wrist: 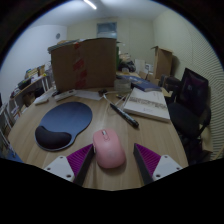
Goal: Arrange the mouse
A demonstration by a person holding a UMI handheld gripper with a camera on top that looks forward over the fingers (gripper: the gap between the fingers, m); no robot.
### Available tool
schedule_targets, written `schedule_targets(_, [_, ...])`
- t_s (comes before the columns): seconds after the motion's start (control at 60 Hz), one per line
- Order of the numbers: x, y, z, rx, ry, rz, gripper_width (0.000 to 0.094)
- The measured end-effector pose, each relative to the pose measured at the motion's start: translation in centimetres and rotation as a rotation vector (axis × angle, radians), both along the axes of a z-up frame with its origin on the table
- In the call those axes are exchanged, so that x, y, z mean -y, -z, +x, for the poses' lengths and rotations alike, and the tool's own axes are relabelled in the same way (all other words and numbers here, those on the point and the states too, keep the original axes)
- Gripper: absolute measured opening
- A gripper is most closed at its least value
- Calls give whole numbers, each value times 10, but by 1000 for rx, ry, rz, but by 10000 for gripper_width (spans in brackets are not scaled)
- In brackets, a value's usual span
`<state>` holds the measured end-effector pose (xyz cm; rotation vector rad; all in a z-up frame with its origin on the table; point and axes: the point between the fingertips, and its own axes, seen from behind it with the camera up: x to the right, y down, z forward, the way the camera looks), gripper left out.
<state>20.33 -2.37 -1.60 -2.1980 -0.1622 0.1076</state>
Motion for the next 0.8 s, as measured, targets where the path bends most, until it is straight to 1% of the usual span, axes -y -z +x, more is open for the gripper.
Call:
schedule_targets(0.067, [-10,0,1,0,22,6,803])
schedule_targets(0.083, [-12,0,1,0,29,7,788])
schedule_targets(0.1, [-14,0,1,0,37,8,738])
schedule_targets(0.117, [-15,0,2,1,45,8,752])
schedule_targets(0.167, [-19,0,3,1,81,12,548])
schedule_targets(0.233, [-21,0,6,-7,133,13,513])
schedule_targets(0.367, [-17,-3,5,-23,176,-62,393])
schedule_targets(0.4, [-18,-13,7,-42,191,-58,370])
schedule_targets(0.45, [-23,-40,13,-39,219,-12,367])
schedule_targets(0.467, [-25,-51,16,-30,228,6,341])
schedule_targets(0.517, [-35,-89,16,-20,250,71,339])
schedule_targets(0.583, [-49,-137,-6,-48,243,154,341])
schedule_targets(0.633, [-60,-161,-34,-57,212,189,340])
schedule_targets(0.717, [-81,-169,-85,-74,171,209,339])
schedule_targets(0.8, [-91,-134,-137,-75,120,155,338])
